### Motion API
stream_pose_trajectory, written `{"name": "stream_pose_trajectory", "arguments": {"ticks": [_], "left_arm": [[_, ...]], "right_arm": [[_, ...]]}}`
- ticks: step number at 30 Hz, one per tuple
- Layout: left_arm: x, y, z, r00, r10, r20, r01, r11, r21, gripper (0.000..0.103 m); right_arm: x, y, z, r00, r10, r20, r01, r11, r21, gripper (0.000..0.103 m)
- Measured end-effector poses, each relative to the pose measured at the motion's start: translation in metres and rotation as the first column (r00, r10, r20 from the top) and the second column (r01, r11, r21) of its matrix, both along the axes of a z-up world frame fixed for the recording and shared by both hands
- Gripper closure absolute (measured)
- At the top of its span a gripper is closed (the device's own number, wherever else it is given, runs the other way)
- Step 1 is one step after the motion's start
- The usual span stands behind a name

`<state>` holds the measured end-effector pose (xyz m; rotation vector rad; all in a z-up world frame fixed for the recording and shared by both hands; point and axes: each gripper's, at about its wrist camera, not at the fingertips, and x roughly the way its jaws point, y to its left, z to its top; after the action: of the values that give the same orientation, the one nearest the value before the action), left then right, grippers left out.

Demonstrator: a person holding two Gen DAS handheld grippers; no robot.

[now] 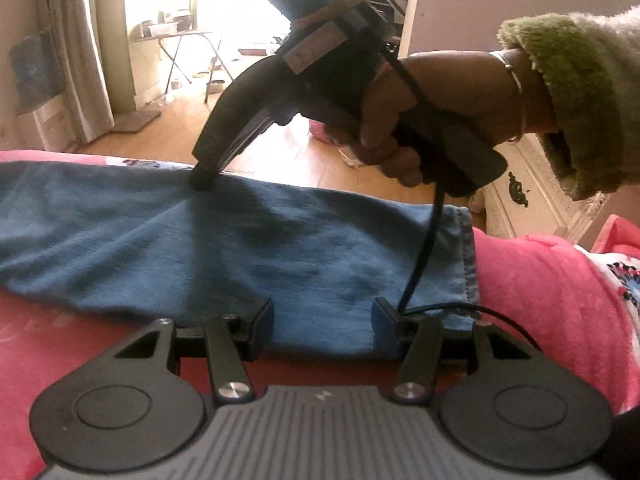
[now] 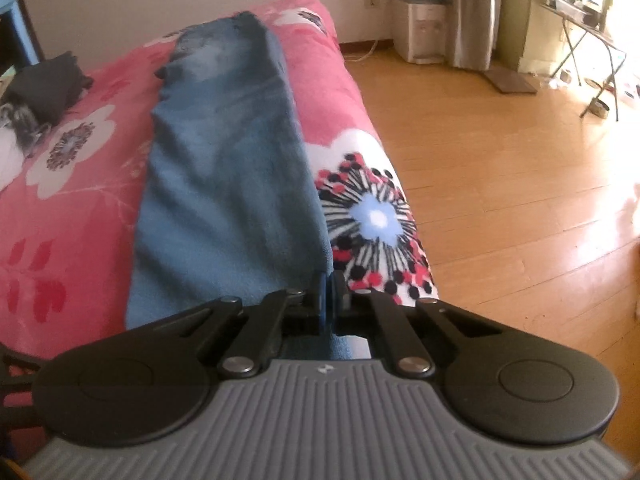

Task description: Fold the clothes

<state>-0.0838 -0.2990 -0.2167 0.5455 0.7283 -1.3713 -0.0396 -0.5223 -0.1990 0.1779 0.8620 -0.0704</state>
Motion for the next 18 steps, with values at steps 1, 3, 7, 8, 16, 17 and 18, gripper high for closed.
{"name": "stream_pose_trajectory", "arguments": {"ticks": [1, 3, 7, 8, 16, 17, 18], "left_arm": [[0.000, 0.000, 0.000, 1.000, -0.002, -0.003, 0.002, 1.000, 0.000, 0.048], [0.000, 0.000, -0.002, 1.000, -0.003, -0.009, 0.003, 1.000, 0.001, 0.048], [0.003, 0.000, -0.004, 1.000, -0.002, -0.024, 0.002, 1.000, 0.003, 0.048], [0.003, -0.001, -0.005, 1.000, -0.003, -0.026, 0.003, 1.000, 0.003, 0.048], [0.001, -0.007, -0.009, 0.999, -0.014, -0.039, 0.014, 1.000, 0.000, 0.047], [0.001, -0.007, -0.009, 0.999, -0.016, -0.039, 0.016, 1.000, -0.001, 0.047], [0.000, -0.007, -0.009, 0.999, -0.017, -0.039, 0.017, 1.000, -0.001, 0.047]], "right_arm": [[0.000, 0.000, -0.001, 1.000, -0.002, 0.000, 0.002, 1.000, 0.001, 0.102], [-0.001, 0.000, -0.002, 1.000, -0.001, 0.002, 0.001, 1.000, -0.005, 0.102], [0.001, 0.007, -0.002, 1.000, 0.017, -0.014, -0.018, 0.997, -0.068, 0.100], [0.003, 0.007, 0.000, 1.000, 0.020, -0.022, -0.021, 0.997, -0.076, 0.099], [0.050, -0.005, 0.023, 0.997, 0.048, 0.067, -0.051, 0.998, 0.042, 0.060], [0.060, -0.003, 0.020, 0.996, 0.062, 0.067, -0.064, 0.997, 0.034, 0.060], [0.070, -0.001, 0.017, 0.995, 0.076, 0.066, -0.078, 0.997, 0.025, 0.060]]}}
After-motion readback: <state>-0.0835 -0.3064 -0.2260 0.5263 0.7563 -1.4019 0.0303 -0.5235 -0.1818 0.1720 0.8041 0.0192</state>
